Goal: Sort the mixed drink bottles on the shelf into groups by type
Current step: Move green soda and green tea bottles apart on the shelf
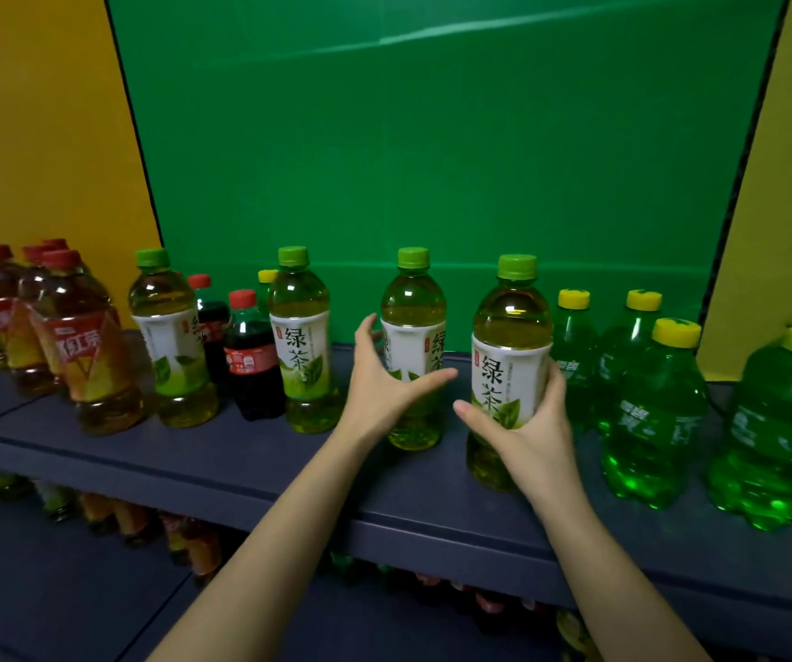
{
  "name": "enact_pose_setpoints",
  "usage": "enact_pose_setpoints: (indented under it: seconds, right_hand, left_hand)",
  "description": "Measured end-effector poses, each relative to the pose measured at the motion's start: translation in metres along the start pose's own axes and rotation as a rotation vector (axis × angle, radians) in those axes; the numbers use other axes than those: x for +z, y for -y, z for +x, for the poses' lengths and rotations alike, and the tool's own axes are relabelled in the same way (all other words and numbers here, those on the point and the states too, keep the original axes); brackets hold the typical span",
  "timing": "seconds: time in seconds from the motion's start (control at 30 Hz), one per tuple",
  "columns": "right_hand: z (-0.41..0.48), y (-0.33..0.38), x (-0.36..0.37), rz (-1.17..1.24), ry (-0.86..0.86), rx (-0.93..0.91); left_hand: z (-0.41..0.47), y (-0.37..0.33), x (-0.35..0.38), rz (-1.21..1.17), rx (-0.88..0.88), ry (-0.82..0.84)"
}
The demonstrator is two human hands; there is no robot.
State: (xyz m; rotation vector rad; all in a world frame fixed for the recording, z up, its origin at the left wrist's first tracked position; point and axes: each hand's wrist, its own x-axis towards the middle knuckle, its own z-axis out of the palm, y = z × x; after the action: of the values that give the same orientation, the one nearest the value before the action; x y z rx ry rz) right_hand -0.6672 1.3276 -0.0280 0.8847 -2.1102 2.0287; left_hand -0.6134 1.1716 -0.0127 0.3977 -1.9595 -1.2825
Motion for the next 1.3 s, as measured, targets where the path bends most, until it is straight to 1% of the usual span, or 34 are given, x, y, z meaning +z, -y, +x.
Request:
enact_pose_setpoints:
  seconds: [0.1,0.33,0.4,0.5,0.6,0.77,0.87,1.0,1.07,1.2,1.3]
  right_hand:
    - [0.003,-0.002,0.001,-0.011,-0.035,0.019]
    - [-0.004,-0.002,-0.007,-0.003,-0.113,-0.035]
    - [-0.008,-0.001,-0.009,0.014,-0.112,-0.044]
    - [-0.012,0.004,-0.006,0.079,-0.063,-0.026]
    - [-0.016,0.015,0.004,0.147,0.021,-0.008]
    - [-0.024,0.043,0.037,0.204,0.26,-0.051]
    - [-0.037,0.055,0.07,0.258,0.401,-0.036]
    - [-0.059,0.068,0.127,0.327,0.62,-0.023]
    - [-0.07,0.073,0.161,0.347,0.697,-0.034]
    - [-0.091,0.081,0.231,0.392,0.804,-0.037]
    - [-0.106,0.089,0.284,0.409,0.844,-0.034]
  left_hand:
    - [0.01,0.005,0.004,-0.061,-0.017,0.069]
    - [0.0,0.006,-0.005,-0.084,0.049,0.05]
    - [-0.009,0.004,-0.013,-0.089,0.062,0.047]
    - [-0.025,-0.001,-0.029,-0.106,0.059,0.016]
    - [-0.042,-0.015,-0.053,-0.088,0.054,-0.065]
    - [-0.076,-0.035,-0.117,-0.027,0.053,-0.231]
    - [-0.103,-0.033,-0.16,0.015,0.028,-0.354]
    - [-0.136,-0.023,-0.216,0.073,-0.044,-0.517]
    - [-0.15,-0.015,-0.244,0.112,-0.083,-0.584]
    - [-0.17,0.004,-0.301,0.139,-0.118,-0.692]
    - [-0.178,0.018,-0.351,0.173,-0.136,-0.735]
